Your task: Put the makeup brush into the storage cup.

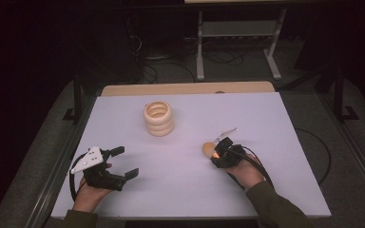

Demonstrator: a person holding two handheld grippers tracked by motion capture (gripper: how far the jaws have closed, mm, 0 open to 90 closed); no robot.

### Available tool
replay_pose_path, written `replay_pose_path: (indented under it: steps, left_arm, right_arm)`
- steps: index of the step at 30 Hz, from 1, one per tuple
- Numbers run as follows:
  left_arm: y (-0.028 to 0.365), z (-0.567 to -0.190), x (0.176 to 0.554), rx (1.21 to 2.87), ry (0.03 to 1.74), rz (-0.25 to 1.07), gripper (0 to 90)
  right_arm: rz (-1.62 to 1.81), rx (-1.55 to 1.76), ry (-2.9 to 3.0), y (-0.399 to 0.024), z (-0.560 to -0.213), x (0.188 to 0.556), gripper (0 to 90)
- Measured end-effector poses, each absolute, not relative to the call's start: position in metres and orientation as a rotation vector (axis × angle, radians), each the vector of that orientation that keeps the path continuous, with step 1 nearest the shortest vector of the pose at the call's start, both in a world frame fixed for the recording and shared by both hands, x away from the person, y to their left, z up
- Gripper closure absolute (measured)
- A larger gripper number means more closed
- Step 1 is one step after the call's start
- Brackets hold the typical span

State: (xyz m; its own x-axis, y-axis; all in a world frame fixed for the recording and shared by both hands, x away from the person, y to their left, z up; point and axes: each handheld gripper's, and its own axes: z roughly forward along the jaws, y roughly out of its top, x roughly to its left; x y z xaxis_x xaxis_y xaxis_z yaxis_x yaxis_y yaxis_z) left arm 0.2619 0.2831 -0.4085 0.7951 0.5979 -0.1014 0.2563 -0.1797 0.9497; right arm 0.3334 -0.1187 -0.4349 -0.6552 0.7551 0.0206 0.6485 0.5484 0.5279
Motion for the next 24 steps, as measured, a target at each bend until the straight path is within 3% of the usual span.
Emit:
replay_pose_path:
  steps: [24]
  left_arm:
    - [0.286,-0.408,0.262,1.751,0.675,0.356,1.5]
  right_arm:
    - [0.970,1.245,2.535,-0.134,-0.416,0.333,61.2]
